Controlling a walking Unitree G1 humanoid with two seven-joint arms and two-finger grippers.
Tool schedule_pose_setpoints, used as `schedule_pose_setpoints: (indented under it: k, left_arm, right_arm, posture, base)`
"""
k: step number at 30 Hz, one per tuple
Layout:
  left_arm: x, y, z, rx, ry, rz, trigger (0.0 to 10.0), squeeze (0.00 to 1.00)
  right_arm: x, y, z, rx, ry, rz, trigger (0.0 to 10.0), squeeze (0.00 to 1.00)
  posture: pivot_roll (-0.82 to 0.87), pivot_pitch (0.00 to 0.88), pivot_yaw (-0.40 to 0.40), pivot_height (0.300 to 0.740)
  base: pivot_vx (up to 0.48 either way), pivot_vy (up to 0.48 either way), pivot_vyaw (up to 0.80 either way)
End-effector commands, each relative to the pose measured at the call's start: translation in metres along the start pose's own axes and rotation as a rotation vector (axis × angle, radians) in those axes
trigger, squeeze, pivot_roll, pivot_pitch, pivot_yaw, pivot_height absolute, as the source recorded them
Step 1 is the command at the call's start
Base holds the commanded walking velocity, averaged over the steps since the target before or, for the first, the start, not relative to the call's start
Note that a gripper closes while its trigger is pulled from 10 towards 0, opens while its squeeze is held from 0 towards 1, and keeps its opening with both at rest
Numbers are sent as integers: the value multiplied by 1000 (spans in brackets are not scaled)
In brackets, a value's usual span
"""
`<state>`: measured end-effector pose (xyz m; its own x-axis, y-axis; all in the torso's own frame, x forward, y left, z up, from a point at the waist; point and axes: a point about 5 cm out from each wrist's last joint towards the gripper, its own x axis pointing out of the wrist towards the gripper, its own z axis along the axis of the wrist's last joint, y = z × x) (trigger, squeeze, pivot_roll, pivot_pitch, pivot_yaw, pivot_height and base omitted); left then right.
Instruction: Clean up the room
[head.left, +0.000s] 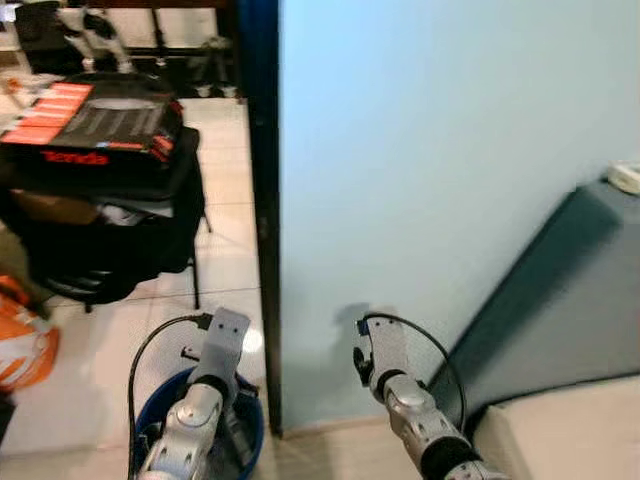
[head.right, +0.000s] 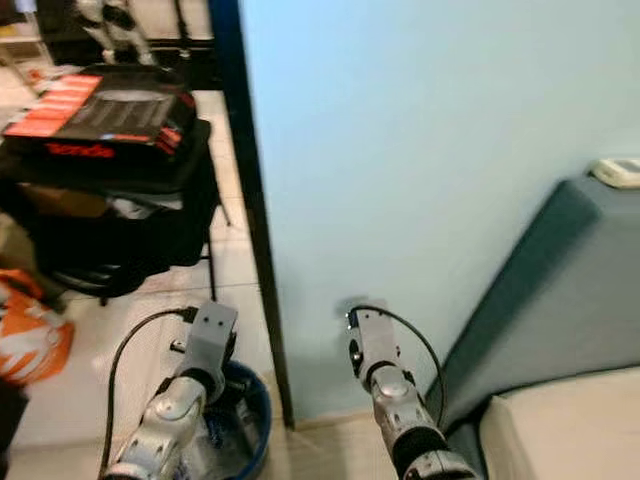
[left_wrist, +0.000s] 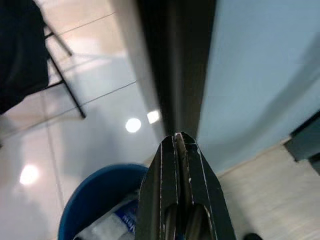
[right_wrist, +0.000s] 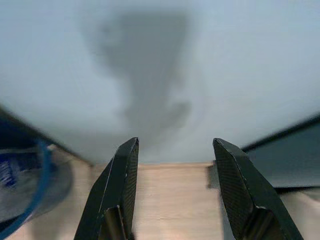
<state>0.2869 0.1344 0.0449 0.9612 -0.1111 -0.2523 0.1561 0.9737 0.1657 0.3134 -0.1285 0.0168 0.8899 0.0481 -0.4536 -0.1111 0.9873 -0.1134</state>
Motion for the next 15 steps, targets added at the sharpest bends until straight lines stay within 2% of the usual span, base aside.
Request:
schedule_pose_setpoints:
  k: [1,15]
  left_arm:
    - [-3,1,-8,4,31,-13,10000,0]
    - [-6,-1,-12,9,47,-50,10000,0]
  right_arm:
    - [-2,3,-9,18,33,4,10000,0]
    - [-3,4,-12,19,42,5,10000,0]
  posture:
    - [53,112,-31,740]
    - [59,109,-32,740]
  base:
    - [0,0,-800]
    - [0,0,-800]
